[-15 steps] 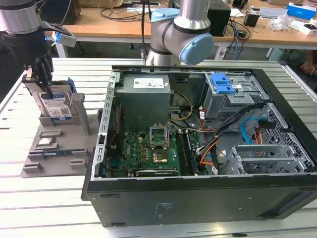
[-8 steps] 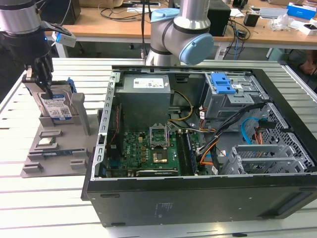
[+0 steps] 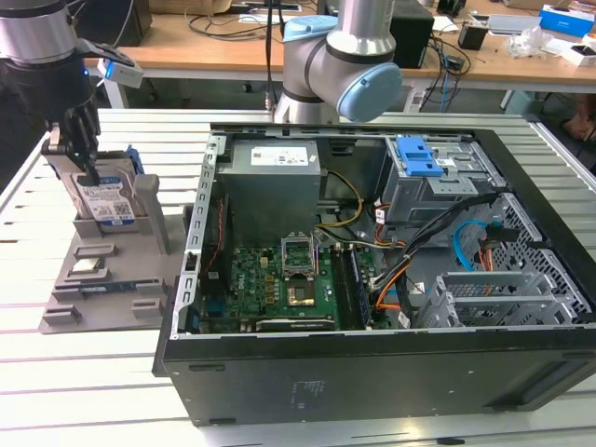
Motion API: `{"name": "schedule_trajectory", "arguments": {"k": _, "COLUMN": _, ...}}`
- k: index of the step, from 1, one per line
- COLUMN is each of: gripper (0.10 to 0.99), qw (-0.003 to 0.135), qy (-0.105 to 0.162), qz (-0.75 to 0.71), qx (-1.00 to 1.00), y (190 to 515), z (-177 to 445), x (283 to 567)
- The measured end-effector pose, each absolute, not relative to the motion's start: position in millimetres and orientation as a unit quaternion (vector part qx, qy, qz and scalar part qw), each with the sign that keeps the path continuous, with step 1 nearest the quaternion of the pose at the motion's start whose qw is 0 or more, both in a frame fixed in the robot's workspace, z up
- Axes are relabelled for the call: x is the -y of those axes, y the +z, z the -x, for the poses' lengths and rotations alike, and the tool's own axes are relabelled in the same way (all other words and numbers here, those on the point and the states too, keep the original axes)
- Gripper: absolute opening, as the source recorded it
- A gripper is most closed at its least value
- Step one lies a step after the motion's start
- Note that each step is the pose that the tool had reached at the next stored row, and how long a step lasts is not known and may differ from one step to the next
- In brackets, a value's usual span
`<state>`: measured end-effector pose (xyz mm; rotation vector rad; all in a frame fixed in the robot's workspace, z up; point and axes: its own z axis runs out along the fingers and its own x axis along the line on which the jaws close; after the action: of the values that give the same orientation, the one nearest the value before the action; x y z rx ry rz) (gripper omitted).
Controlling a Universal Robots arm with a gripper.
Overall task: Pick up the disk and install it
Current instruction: 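Pick up the disk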
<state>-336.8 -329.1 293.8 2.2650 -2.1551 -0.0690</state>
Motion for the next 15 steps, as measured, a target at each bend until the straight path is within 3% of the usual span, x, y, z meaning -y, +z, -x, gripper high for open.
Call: {"name": "schedule_trajectory", "arguments": {"k": 15, "gripper": 0.365, "qw": 0.007, "qy": -0.022, "qz": -0.724, "qx": 0.689, "y": 327.1, "z": 336.2, "x": 325.0}}
